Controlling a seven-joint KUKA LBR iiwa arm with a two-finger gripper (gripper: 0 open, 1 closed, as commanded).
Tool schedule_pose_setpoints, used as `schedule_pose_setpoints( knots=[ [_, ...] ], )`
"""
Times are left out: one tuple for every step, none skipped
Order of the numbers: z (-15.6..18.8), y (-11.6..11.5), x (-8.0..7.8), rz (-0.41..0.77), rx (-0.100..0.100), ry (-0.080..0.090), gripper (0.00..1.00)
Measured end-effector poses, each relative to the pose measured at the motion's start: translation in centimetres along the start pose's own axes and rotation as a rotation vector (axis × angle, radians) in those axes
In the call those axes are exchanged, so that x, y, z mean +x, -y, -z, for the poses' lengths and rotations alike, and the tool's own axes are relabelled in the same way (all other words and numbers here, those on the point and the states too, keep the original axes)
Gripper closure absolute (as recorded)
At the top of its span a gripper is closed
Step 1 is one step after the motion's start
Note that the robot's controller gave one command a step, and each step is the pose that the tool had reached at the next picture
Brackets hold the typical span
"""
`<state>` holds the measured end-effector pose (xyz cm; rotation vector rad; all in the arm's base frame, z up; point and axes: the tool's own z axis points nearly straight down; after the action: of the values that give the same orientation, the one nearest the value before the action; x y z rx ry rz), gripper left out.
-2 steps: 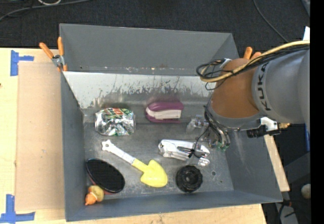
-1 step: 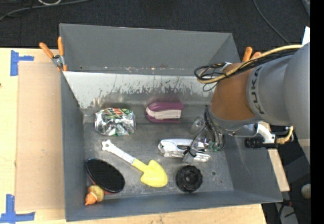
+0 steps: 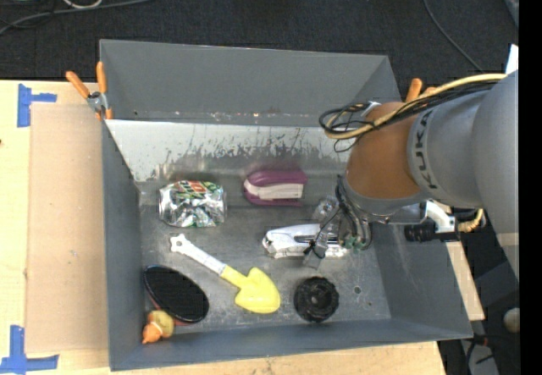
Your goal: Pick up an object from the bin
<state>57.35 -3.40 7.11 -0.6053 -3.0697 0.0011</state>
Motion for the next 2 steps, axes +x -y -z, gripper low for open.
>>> schedule_pose_setpoints(
  knots=[
    [0.0, 0.0, 0.0, 0.001, 0.000, 0.000, 1.00],
    [2.8, 0.1, 0.2, 0.002, 0.001, -0.004, 1.00]
  ],
)
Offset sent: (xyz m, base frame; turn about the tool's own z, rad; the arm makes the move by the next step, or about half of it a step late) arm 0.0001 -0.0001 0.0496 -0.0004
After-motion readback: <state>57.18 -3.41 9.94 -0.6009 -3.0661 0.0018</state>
